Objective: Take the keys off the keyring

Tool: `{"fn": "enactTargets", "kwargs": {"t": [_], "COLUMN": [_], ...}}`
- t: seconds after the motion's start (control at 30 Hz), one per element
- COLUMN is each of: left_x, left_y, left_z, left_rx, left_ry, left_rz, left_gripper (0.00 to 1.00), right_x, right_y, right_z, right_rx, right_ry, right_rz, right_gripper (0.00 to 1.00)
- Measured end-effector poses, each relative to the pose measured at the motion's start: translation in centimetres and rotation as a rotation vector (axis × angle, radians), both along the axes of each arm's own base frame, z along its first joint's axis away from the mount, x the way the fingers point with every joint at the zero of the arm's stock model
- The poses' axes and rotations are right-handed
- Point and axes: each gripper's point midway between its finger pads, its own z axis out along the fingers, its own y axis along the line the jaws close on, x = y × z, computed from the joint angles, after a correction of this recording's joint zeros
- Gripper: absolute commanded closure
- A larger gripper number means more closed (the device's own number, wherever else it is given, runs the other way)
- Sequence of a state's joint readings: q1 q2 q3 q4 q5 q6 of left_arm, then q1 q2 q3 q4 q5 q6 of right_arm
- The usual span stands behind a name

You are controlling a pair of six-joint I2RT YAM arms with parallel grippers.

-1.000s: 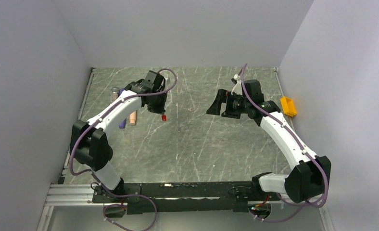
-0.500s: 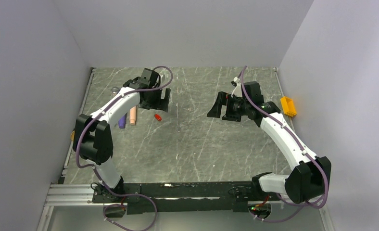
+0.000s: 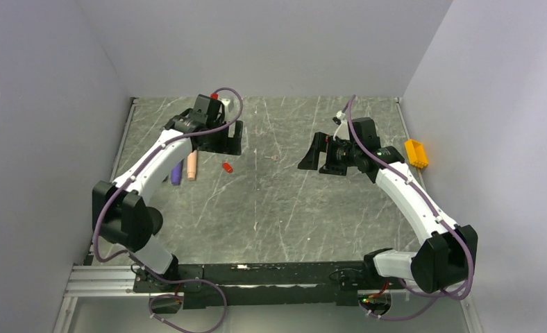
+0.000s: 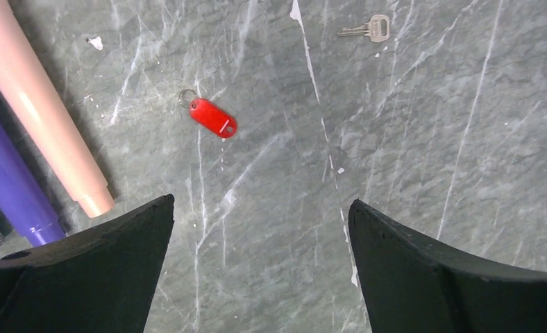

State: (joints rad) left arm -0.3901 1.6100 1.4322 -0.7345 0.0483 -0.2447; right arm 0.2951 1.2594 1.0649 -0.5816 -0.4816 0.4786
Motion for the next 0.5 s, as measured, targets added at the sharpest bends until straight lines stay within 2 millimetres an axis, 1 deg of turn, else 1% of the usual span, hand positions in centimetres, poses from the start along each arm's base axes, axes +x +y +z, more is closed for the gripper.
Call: {"fn": "enactTargets", "kwargs": {"t": [0.17,0.3,0.43,0.5], "left_x": [-0.7,-2.1,-3.4,-4.0], "left_y": [0.3,0.9,1.6,2.3], "left_z": [1.7,1.9,2.3,2.6], "left_rx": [-0.023,-0.029,-0.042,-0.045], "left_ry": [-0.057,-0.092,-0.148,-0.203], "left_rz": [-0.001,-0.013,-0.014,0.003], "left_gripper": [0.01,0.01,0.01,0.01], "right_x": [0.0,0.2,0.2,0.1], "right_y": [0.3,0.5,0.8,0.8], "right_z": [0.4,0.9,2.2,3.1], "right_rx": [0.019,0.034,0.058,0.072], "right_ry": [-0.010,-0.031,-0.079,-0.111], "right_rz": [0.016,0.022,0.031,0.034], "right_gripper": [0.00,0.00,0.00,0.00]}}
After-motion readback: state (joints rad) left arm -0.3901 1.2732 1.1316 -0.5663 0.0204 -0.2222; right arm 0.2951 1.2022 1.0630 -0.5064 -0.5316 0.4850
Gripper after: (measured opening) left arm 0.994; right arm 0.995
